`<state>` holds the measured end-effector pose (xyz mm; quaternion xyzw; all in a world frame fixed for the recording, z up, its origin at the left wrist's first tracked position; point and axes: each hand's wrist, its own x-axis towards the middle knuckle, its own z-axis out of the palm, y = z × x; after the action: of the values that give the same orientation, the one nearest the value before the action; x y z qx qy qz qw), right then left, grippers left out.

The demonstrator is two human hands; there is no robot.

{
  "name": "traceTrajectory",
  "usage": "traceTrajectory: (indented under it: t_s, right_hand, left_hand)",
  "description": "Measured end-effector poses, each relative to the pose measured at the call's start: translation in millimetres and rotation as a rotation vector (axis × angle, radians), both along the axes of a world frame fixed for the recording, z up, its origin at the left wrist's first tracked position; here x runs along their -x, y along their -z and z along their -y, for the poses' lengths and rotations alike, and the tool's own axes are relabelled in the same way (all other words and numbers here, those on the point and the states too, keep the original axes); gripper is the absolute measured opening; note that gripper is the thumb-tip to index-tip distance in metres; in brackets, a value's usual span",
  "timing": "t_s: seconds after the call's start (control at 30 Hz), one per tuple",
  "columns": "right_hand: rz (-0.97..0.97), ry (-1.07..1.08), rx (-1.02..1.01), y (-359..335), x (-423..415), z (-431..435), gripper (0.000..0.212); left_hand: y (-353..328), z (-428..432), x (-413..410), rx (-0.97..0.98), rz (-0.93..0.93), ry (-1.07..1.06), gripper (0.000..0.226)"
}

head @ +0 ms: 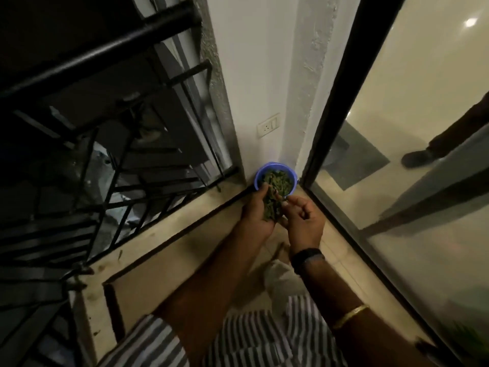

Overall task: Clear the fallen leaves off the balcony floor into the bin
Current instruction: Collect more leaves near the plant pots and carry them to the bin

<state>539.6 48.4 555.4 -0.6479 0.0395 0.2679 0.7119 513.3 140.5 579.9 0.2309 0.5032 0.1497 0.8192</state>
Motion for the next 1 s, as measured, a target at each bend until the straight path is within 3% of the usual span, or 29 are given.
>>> traceTrajectory:
  t_s: [0.17, 0.43, 0.53, 0.63, 0.73, 0.9, 1.0]
  right_hand:
    - [0.006, 0.013, 0.130, 34.6, -76.5, -65.9, 0.015]
    - [-0.179, 0.080, 0.270, 161.9, -165.8, -146.6, 0.014]
    - [-0.314, 0.096, 0.275, 221.5, -199.8, -177.1, 0.012]
    - [-0.407, 0.128, 0.330, 277.4, -238.9, -201.7, 0.024]
    - [-0.451, 0.115, 0.347, 331.4, -269.6, -213.2, 0.043]
    - [-0.366, -0.016, 0.439, 349.3, -280.3, -212.2, 0.041]
    - [-0.322, -0.147, 0.443, 327.4, -269.0, -199.0, 0.081]
  left_hand:
    - [40.7, -69.2, -81.0, 0.082, -0.058, 0.074, 0.023]
    - [174.3, -136.8, -171.9, 0.162, -0.263, 0.272, 0.049]
    - [230.7, -166.5, -201.4, 0.093, -0.308, 0.338, 0.072]
    - [330.5, -199.2, -231.9, 0.045, -0.385, 0.489, 0.114]
    - [349.3, -221.9, -251.5, -0.058, -0.441, 0.642, 0.095]
    - [343.8, -233.8, -251.5, -0.066, -0.525, 0.490, 0.073]
    - [319.2, -224.7, -241.2, 0.033, -0.463, 0.364, 0.061]
